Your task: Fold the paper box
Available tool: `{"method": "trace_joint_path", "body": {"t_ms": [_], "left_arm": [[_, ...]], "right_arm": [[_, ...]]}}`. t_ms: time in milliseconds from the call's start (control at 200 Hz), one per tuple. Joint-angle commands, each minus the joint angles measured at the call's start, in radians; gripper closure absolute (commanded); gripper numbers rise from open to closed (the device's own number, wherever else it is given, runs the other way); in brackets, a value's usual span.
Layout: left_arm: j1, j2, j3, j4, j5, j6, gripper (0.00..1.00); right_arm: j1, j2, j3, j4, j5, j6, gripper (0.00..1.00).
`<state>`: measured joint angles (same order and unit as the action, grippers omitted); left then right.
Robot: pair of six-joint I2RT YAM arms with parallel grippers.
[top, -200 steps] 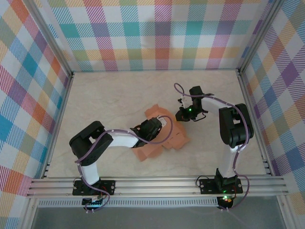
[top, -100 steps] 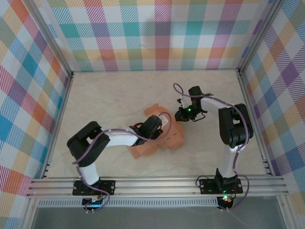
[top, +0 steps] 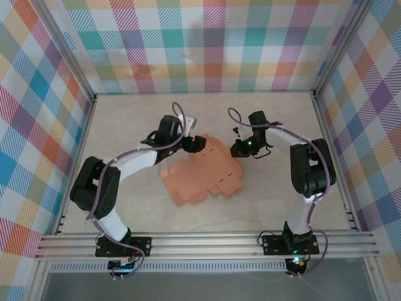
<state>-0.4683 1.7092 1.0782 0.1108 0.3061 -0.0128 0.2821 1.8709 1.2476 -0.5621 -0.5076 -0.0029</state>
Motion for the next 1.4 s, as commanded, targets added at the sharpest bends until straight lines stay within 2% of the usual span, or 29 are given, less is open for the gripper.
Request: {"method": "trace_joint_path", "body": {"t_ms": [0,90,200,385,505,700,845,1065,1395], "left_arm": [[0.064,0.122,0.139,-0.097,0.351,0.009,0.22],[0.068,0.224,0.294,-0.246,0.422,0.112,0.26],[0.066,0.343,0.489,-0.482,0.473,0.211,0.39],[0.065,0.475,0.696,-0.695,0.514,0.382,0.38],[0.054,0.535,0.790,-0.778,0.524,0.434,0.38],[0.034,0.542,0.809,-0.784,0.534,0.445,0.40],[0.013,0.514,0.759,-0.750,0.516,0.442,0.41],[-0.021,0.477,0.680,-0.665,0.519,0.403,0.41],[-0.063,0.509,0.678,-0.588,0.508,0.327,0.42]], "right_arm": [[0.007,-0.024,0.031,-0.025,-0.006,-0.064,1.00],[0.009,-0.018,0.046,-0.041,-0.015,-0.083,1.00],[0.008,-0.004,0.073,-0.067,-0.023,-0.083,1.00],[0.012,0.012,0.100,-0.097,-0.038,-0.087,1.00],[0.012,0.022,0.109,-0.107,-0.039,-0.088,1.00],[0.012,0.029,0.119,-0.109,-0.032,-0.088,1.00],[0.012,0.040,0.134,-0.104,-0.028,-0.073,1.00],[0.012,0.045,0.143,-0.093,-0.027,-0.057,1.00],[0.013,0.053,0.139,-0.079,-0.040,-0.037,1.00]]}}
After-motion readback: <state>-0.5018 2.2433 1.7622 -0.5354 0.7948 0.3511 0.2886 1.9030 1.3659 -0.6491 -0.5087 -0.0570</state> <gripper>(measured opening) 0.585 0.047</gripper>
